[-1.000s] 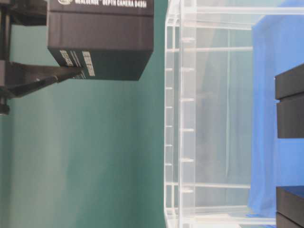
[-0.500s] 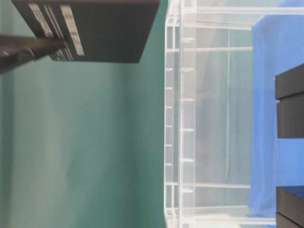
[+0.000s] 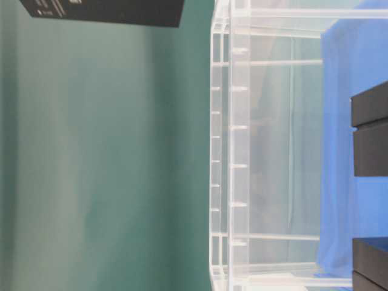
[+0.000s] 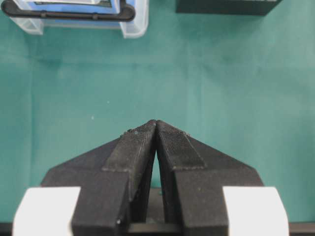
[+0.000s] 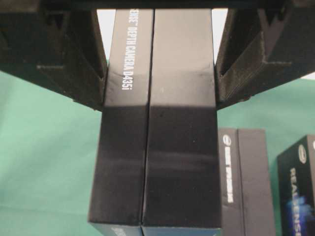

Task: Take the box out of the case with the right arm.
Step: 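Carry the box forward and lower it right of the middle box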

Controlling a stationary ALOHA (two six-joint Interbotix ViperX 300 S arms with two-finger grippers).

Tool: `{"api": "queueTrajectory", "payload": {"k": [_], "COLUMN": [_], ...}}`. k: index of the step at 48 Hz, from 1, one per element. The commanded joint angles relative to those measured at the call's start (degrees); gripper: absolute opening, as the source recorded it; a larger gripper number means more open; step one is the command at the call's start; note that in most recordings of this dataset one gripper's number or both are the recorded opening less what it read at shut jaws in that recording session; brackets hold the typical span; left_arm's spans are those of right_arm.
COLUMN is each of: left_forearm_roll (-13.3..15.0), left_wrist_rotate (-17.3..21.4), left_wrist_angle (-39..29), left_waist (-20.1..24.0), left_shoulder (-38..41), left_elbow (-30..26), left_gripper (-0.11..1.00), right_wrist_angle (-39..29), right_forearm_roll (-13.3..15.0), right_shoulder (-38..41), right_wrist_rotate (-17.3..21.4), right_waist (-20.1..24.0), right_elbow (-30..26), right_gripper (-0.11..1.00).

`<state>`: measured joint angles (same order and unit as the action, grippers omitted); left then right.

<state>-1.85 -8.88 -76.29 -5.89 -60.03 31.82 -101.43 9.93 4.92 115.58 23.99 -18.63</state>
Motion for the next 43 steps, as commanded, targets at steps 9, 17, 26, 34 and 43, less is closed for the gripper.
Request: {"api": "queueTrajectory", "payload": {"k": [9,17,26,34,43], "left_forearm_roll": [-0.2,-0.2,-0.2,-0.2,-0.2], "left_wrist_rotate": [-0.1,-0.1,-0.1,-0.1,-0.1], "left_wrist_angle": [0.5,0.6,0.6,0.6,0.8], "left_waist": [0.2,0.2,0.1,0.1,0.1], "left_shoulder": [0.8,0.8,0.8,0.8,0.8], "left_elbow": [-0.8,-0.8,-0.8,-0.8,-0.8], "left_gripper": [0.02,0.02,0.02,0.02,0.02], "right_wrist_angle": [-0.2,0.9,6.4,12.6,19.0], "right_forearm_roll": [0.3,0.0,-0.9,-1.9,-3.1], "right_shoulder": [-0.5,-0.4,-0.4,-0.4,-0.4], "right_wrist_rotate": [0.0,0.6,2.6,5.1,6.9], "right_waist": [0.0,0.0,0.0,0.0,-0.3], "right_elbow": [-0.3,1.8,6.3,12.2,19.5], "right_gripper": [0.65,0.65,0.65,0.65,0.65]}}
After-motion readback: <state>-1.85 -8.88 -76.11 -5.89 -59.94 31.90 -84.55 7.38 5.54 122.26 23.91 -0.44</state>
